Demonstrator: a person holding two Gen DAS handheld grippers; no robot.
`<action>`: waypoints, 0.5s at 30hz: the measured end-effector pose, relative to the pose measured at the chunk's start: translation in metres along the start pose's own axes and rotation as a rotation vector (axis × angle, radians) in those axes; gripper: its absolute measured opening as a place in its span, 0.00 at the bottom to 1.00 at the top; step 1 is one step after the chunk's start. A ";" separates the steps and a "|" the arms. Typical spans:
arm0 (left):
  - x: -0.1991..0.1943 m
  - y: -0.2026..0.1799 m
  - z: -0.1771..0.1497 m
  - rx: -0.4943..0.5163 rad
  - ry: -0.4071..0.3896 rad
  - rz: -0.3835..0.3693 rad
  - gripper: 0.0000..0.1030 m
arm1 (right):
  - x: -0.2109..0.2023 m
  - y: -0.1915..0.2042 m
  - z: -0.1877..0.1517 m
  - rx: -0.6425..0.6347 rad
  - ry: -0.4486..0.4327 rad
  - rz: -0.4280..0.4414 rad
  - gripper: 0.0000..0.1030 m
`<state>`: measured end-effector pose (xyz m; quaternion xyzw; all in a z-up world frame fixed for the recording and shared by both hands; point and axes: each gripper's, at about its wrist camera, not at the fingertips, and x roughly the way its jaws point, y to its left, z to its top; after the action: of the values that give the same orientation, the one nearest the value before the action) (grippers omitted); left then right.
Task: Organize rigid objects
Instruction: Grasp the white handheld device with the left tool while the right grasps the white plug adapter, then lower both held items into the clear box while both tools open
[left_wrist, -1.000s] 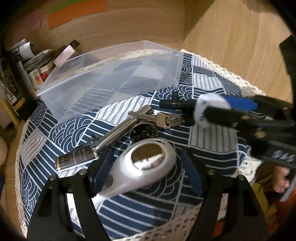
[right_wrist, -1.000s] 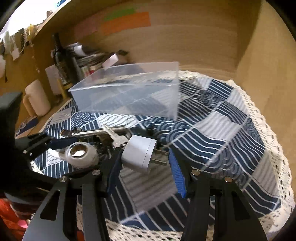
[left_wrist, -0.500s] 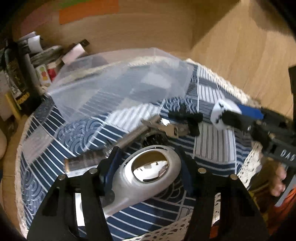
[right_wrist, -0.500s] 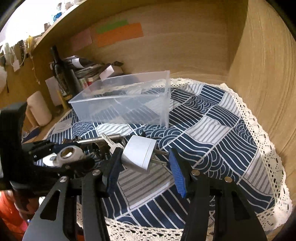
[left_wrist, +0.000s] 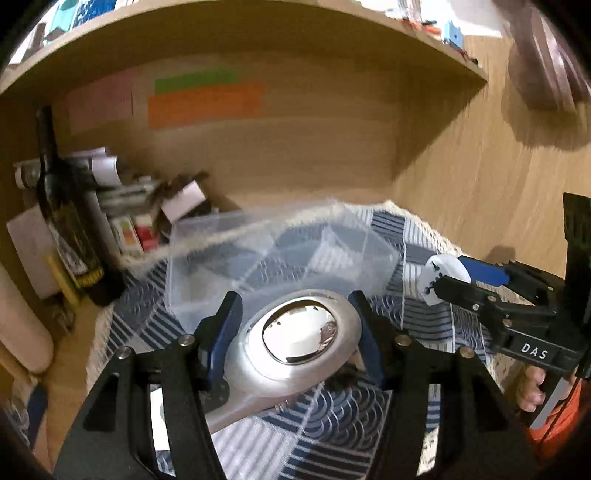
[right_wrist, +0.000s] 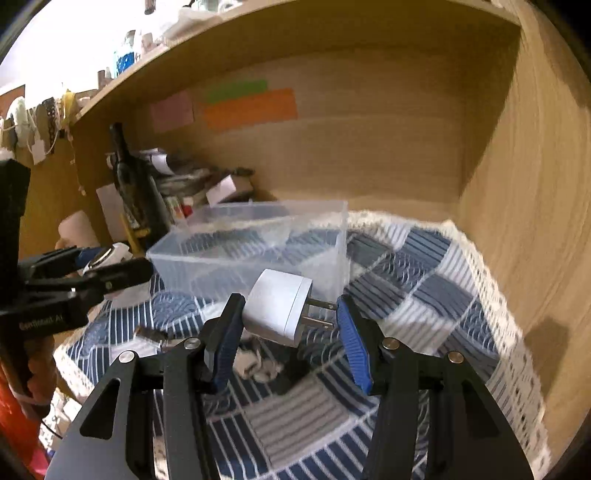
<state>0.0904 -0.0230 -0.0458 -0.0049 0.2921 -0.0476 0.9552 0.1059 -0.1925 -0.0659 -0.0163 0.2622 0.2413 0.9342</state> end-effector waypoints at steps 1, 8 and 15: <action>0.003 0.003 0.007 -0.003 -0.004 -0.003 0.57 | 0.002 0.000 0.005 -0.002 -0.004 0.002 0.46; 0.022 0.017 0.039 -0.025 -0.015 -0.022 0.57 | 0.018 -0.001 0.042 -0.043 -0.028 -0.010 0.46; 0.066 0.022 0.060 -0.016 0.029 -0.041 0.57 | 0.047 -0.007 0.064 -0.067 -0.003 -0.017 0.46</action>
<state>0.1803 -0.0088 -0.0338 -0.0177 0.3062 -0.0652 0.9496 0.1750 -0.1674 -0.0352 -0.0495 0.2525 0.2419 0.9355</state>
